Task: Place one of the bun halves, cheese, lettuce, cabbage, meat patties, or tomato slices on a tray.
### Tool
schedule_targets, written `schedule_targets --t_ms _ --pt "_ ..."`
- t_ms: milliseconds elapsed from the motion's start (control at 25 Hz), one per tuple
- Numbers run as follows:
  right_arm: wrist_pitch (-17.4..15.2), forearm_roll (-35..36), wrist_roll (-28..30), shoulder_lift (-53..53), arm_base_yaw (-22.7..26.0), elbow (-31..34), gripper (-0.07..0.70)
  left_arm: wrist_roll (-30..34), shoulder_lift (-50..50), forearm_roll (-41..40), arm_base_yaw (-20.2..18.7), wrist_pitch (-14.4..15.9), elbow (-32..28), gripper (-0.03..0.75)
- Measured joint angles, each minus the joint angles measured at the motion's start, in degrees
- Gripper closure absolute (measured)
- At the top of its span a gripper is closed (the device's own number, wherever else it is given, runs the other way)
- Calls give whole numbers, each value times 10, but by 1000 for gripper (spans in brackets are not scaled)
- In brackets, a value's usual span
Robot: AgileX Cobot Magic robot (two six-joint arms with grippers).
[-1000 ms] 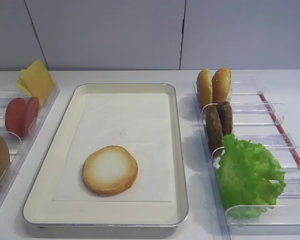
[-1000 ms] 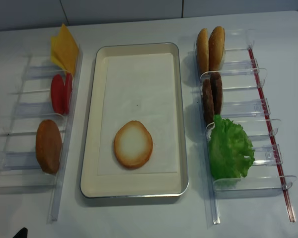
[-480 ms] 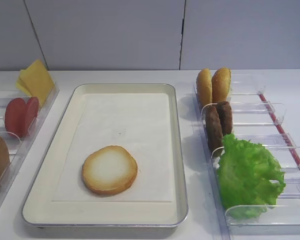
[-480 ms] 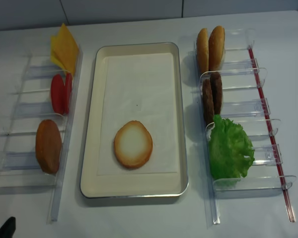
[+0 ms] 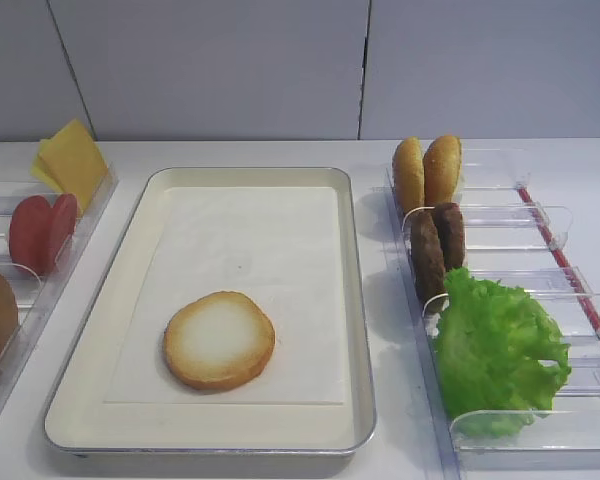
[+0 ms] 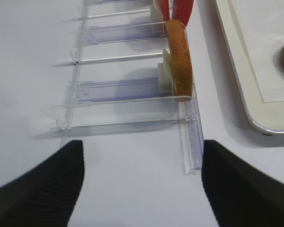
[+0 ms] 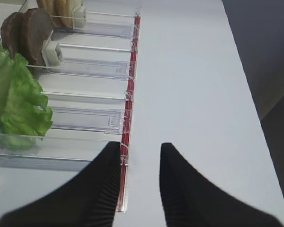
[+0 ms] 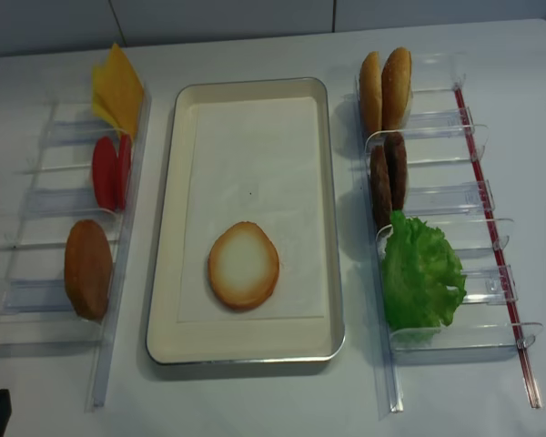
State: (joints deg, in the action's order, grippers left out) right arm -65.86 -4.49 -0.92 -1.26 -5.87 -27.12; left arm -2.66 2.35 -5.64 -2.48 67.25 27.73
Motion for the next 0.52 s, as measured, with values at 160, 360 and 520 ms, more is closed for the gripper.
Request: schedule_targets --t_ms 160,360,520 --pt "0 0 0 0 0 0 376 0 0 0 1 0 0 194" --pt "0 0 0 0 0 0 397 0 0 0 1 0 0 194" --pt "0 0 0 0 0 0 415 0 0 0 1 0 0 194"
